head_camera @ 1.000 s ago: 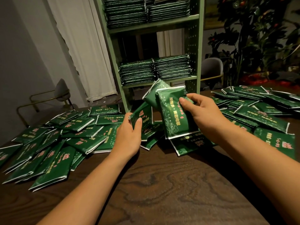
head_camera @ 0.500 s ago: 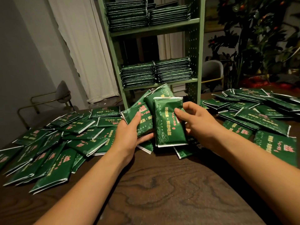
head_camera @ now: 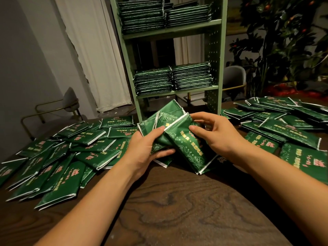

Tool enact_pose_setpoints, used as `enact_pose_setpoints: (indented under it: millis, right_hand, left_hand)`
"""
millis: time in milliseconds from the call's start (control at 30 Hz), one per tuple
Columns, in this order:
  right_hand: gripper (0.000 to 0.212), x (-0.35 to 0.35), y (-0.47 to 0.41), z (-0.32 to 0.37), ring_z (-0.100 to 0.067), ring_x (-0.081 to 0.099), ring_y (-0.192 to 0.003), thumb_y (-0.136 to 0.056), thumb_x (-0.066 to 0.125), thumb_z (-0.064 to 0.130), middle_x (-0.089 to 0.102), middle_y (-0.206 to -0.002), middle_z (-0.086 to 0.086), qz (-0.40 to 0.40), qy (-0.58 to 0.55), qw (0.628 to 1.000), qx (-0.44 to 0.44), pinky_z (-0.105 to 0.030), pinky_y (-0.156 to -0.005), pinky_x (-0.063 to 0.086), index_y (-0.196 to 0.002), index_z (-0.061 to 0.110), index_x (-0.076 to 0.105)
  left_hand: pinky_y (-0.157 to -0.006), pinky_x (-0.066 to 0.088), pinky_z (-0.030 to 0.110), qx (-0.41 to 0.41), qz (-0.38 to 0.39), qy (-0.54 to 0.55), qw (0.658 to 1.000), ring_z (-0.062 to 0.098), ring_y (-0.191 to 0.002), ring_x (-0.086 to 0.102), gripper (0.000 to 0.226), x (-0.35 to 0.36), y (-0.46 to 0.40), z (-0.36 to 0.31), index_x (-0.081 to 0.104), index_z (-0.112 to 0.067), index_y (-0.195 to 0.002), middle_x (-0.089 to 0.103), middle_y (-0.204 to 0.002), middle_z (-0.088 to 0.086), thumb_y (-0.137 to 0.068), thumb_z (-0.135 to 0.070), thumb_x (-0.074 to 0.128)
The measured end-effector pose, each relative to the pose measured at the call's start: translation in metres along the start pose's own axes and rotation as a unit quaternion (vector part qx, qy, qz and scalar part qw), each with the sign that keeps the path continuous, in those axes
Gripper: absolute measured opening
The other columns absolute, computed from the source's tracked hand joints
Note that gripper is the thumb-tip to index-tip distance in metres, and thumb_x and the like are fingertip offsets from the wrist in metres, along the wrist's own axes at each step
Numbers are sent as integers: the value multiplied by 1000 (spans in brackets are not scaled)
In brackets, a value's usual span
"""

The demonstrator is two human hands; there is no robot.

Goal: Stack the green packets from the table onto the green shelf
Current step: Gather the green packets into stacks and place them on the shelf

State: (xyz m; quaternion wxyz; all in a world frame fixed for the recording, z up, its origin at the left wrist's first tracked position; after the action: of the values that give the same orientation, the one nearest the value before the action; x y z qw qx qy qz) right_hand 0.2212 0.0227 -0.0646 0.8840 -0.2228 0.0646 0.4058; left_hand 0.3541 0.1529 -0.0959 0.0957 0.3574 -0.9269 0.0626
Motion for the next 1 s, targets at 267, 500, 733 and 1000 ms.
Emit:
enact_pose_setpoints:
  millis: [267, 500, 733, 1000]
  right_hand:
    - [14, -7, -2, -2, -11, 71, -82, -87, 76, 17, 74, -93, 1, -25, 33, 999, 13, -29, -78, 57, -100, 16, 70]
    - [8, 14, 3, -25, -23, 72, -84, -99, 57, 3, 63, -101, -23, -13, -240, 957, 161, -29, -62, 61, -97, 5, 50]
    - [13, 30, 8, -24, -20, 73, -85, -103, 49, 3, 69, -108, -19, -7, -274, 945, 177, -35, -69, 64, -93, 9, 44]
    - [18, 19, 3, -24, -7, 63, -71, -86, 77, 28, 75, -88, 0, 6, -77, 990, 118, -25, -63, 48, -102, 21, 74]
  left_hand:
    - [-71, 63, 36, 27, -24, 19, 999, 16, -90, 76, 23, -3, 0, -5, 73, -15, -103, 79, -98, 6, -103, -29, 55]
    - [-92, 57, 42, 32, -72, 86, 993, 18, -94, 75, 34, -12, -4, -4, 70, -10, -106, 78, -102, 6, -105, -36, 48]
    - [-89, 58, 45, -3, 11, 83, 996, 28, -103, 73, 29, 15, 2, 6, 69, -7, -118, 75, -114, 15, -94, -21, 63]
    - [-88, 60, 43, -15, 41, 76, 996, 31, -104, 73, 25, 17, 2, 10, 69, -3, -119, 74, -115, 18, -96, -8, 59]
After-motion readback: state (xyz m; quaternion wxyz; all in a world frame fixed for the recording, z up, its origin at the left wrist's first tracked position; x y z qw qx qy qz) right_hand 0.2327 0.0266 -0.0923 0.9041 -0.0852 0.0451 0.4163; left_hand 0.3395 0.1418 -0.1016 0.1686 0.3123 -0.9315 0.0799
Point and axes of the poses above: each hand's wrist, its own y-axis away from the middle knuckle, its own x-axis out of the palm, z = x × y, the point moved 9 cm from there along -y, towards the middle knuckle
